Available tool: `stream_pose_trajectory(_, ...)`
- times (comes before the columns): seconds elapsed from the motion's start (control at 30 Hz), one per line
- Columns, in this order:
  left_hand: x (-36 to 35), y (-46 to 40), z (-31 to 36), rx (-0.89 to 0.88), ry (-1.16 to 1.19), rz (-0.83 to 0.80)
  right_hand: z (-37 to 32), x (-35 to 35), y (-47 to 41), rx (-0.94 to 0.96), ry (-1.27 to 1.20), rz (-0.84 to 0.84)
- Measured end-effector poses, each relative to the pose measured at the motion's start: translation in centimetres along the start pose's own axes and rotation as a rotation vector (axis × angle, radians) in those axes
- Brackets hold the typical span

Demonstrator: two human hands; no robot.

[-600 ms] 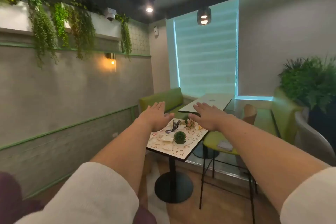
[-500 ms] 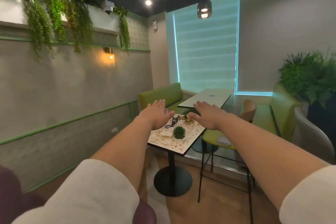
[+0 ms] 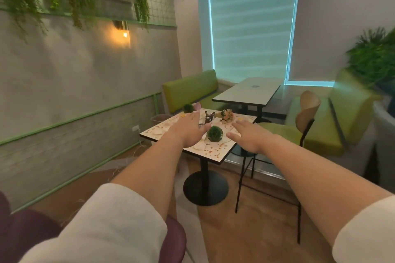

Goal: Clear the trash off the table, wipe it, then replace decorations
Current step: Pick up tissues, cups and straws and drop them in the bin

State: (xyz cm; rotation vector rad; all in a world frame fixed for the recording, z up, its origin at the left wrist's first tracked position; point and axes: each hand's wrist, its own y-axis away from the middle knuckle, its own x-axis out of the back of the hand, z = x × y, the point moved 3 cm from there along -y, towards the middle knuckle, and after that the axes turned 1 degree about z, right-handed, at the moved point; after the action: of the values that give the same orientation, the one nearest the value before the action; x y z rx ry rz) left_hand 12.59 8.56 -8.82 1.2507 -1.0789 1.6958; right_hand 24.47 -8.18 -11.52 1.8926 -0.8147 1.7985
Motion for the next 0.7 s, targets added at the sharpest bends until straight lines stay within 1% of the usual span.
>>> stream_pose_trajectory(0.07,-1.1,-2.2,-1.1,0.016,0.016,-0.005,0.4,-1.3,-2.4,-0.002,-0.005,-0.021)
stream_pose_trajectory(0.23,-4.5,-7.7,-4.1,0.047,0.011,-0.071,1.1,-4.6,-8.7,-0.009,-0.047,-0.046)
stream_pose_trajectory(0.4,-8.8,-13.0,-6.7,0.064,0.057,-0.146,2.3,-8.2,-14.2,-0.024,-0.084,-0.059)
stream_pose_trajectory(0.63,-14.5,-19.6,-10.2,0.100,0.087,-0.236,4.1,-13.2,-21.6,-0.033,-0.106,-0.167)
stream_pose_trajectory(0.7,-16.0,-21.6,-11.3,0.125,0.120,-0.236,4.8,-14.5,-24.2,-0.021,-0.108,-0.186)
